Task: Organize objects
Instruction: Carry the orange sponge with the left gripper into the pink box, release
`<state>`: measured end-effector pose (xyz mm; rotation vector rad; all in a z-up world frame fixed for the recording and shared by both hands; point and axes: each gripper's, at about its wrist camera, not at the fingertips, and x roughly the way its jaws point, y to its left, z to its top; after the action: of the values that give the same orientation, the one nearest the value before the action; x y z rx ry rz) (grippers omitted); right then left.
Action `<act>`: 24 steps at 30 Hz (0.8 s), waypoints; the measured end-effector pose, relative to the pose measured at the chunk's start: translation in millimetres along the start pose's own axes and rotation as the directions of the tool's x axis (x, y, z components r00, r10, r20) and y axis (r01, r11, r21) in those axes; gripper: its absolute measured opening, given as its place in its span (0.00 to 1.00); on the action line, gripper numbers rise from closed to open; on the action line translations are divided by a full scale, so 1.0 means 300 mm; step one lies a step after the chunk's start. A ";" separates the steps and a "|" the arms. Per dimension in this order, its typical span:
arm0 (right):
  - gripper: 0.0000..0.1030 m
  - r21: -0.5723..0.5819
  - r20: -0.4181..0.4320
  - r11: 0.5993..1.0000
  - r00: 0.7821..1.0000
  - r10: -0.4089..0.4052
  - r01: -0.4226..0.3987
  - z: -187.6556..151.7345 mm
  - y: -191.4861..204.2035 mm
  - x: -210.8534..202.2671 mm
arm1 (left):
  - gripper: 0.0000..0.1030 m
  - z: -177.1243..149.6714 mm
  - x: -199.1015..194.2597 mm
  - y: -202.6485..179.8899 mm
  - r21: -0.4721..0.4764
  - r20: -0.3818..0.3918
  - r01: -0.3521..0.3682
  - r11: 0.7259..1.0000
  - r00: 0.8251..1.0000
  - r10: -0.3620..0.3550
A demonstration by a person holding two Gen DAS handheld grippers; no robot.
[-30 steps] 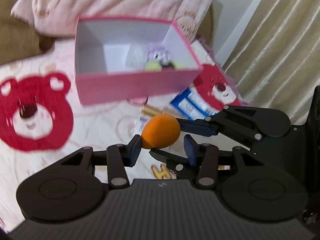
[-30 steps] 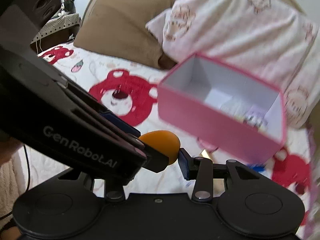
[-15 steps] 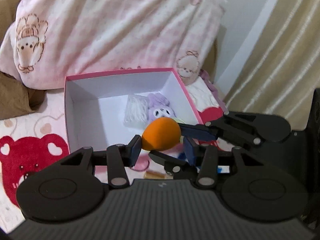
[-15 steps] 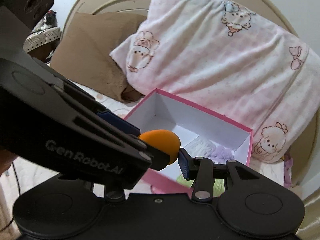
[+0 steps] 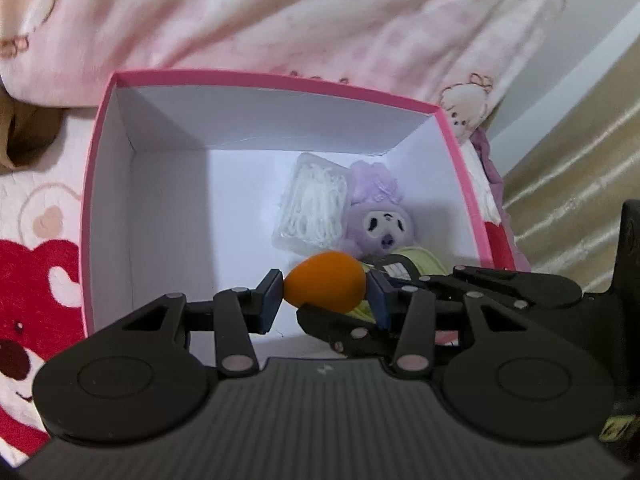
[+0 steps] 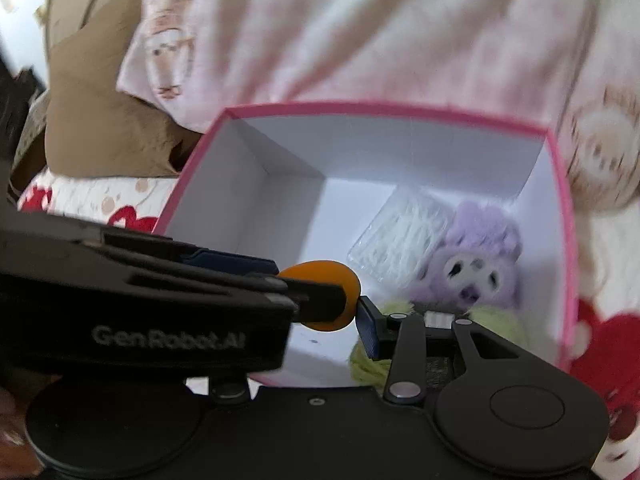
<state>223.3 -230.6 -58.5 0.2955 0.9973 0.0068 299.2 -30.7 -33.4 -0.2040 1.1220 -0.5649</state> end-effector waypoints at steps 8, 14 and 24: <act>0.45 -0.071 -0.058 0.997 0.998 -0.031 0.027 0.014 -0.007 0.094 | 0.42 -0.003 0.099 0.059 -0.095 -0.030 -0.002 0.995 1.000 -0.001; 0.46 -0.216 -0.093 0.971 0.988 -0.126 0.104 0.019 0.028 0.141 | 0.43 -0.031 0.165 0.132 -0.194 -0.025 0.070 0.978 0.997 -0.077; 0.54 -0.282 -0.012 0.948 0.988 -0.155 0.145 -0.007 0.040 0.062 | 0.55 -0.055 0.181 0.111 -0.211 0.007 0.056 0.976 0.998 -0.056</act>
<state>233.3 -216.1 -71.9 -0.0417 1.0357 0.0150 312.3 -29.0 -97.8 -0.4208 1.1780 -0.4951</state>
